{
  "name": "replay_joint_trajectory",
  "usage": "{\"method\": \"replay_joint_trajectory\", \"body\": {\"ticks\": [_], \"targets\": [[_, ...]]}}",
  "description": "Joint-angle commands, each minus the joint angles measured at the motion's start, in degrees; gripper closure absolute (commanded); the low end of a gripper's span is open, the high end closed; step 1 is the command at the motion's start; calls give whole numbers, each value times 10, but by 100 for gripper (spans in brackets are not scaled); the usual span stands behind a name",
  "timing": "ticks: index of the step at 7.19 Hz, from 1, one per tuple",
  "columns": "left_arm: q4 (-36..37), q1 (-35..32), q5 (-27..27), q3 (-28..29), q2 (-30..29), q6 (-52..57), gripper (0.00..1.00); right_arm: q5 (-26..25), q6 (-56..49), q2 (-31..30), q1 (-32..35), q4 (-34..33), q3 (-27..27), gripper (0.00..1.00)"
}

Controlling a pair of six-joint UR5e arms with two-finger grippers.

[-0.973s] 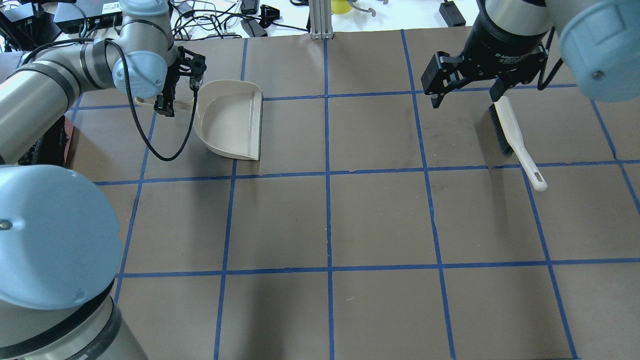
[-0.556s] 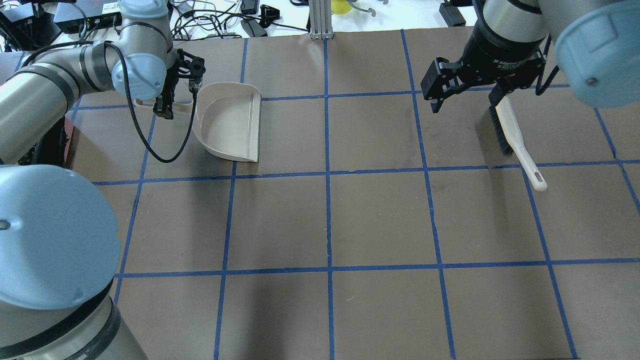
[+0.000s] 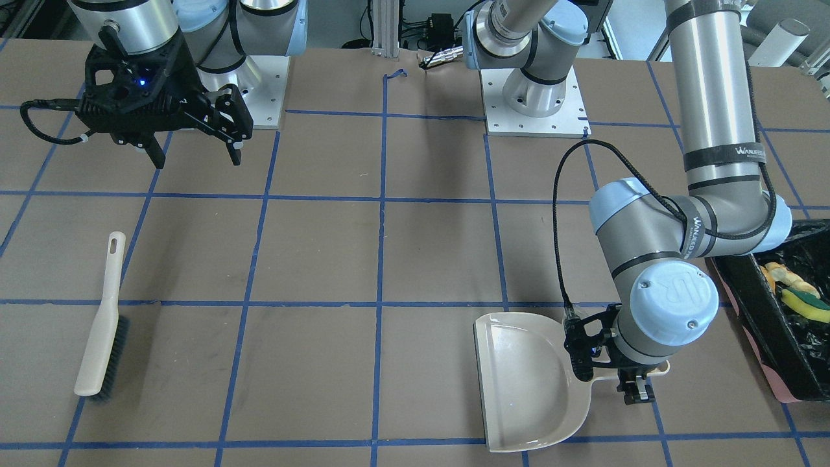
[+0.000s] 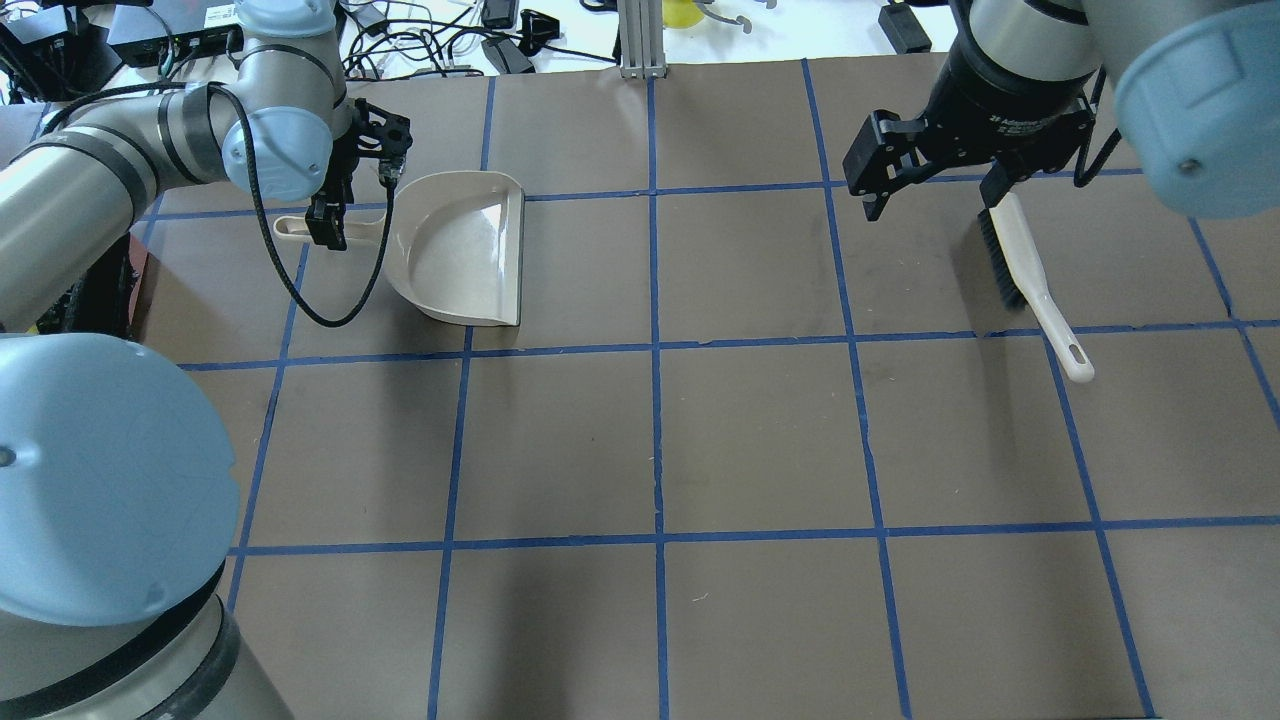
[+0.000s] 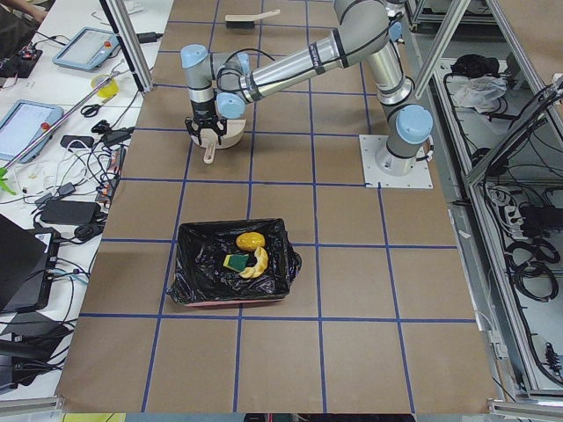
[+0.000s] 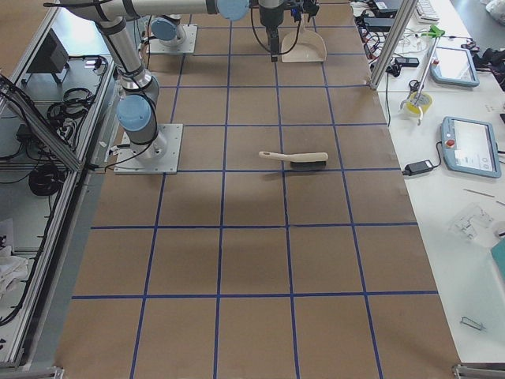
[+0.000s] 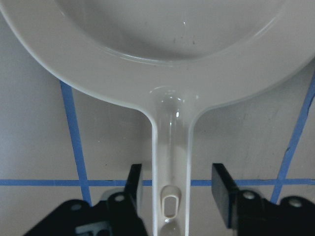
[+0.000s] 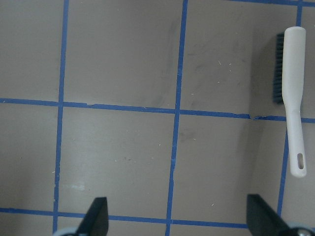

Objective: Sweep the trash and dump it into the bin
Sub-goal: 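Lower the dustpan onto the table with the left gripper and open it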

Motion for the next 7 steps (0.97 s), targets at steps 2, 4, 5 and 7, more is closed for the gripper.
{"method": "replay_joint_trajectory", "body": {"ticks": [2, 4, 5, 7], "targets": [[-38, -2, -3, 35, 38, -11, 14, 5, 5, 3, 1, -1, 0, 0], [-171, -5, -40, 81, 92, -58, 14, -4, 5, 0, 1, -2, 0, 0], [-268, -10, -69, 116, 119, -72, 14, -4, 6, -1, 1, -1, 1, 0], [-357, -27, -124, 146, 161, -141, 13, 5, 5, 4, 1, -1, 1, 0]]}}
